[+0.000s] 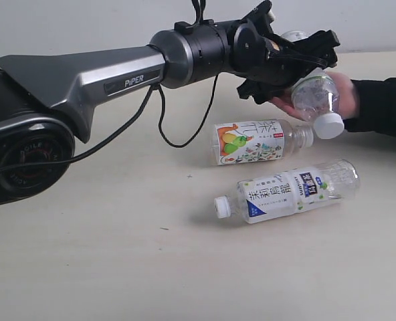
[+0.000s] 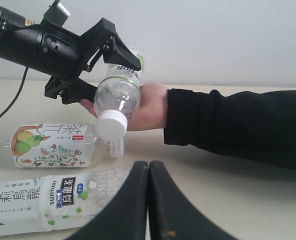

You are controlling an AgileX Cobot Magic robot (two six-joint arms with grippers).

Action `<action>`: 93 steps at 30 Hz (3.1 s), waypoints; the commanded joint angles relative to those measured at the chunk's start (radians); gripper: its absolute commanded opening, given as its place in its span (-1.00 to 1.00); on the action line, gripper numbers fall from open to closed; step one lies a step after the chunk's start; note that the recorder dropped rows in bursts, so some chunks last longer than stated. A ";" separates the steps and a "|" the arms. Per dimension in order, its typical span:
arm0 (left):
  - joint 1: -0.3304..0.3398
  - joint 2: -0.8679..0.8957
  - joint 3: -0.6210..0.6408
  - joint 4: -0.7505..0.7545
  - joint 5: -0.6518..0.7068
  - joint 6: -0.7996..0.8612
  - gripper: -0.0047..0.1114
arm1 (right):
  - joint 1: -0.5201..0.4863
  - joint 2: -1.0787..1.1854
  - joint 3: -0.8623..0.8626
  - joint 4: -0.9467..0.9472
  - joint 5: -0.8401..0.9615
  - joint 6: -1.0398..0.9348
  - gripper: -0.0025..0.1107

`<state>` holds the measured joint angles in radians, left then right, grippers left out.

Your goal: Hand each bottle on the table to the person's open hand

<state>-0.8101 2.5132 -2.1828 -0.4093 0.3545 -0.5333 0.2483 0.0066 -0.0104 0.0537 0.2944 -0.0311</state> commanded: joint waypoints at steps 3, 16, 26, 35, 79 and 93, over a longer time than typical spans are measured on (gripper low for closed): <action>0.009 -0.011 -0.007 0.011 0.019 0.026 0.64 | -0.004 -0.007 0.005 0.001 -0.003 0.000 -0.96; 0.025 -0.143 -0.007 0.122 0.188 0.218 0.64 | -0.004 -0.007 0.005 -0.003 -0.003 0.000 -0.96; 0.025 -0.258 -0.007 0.171 0.408 0.572 0.41 | -0.004 -0.007 0.005 -0.001 -0.003 0.000 -0.96; 0.025 -0.292 -0.007 0.226 0.597 0.721 -0.78 | -0.004 -0.007 0.005 -0.001 -0.003 0.000 -0.96; -0.131 -1.111 0.966 0.138 0.318 0.948 -0.92 | -0.004 -0.007 0.005 0.002 -0.003 0.000 -0.96; -0.126 -1.483 1.357 0.051 0.129 0.975 -0.92 | -0.004 -0.007 0.005 -0.003 -0.003 0.000 -0.96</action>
<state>-0.9379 1.0846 -0.8812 -0.3291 0.4955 0.4369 0.2483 0.0066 -0.0104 0.0537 0.2944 -0.0311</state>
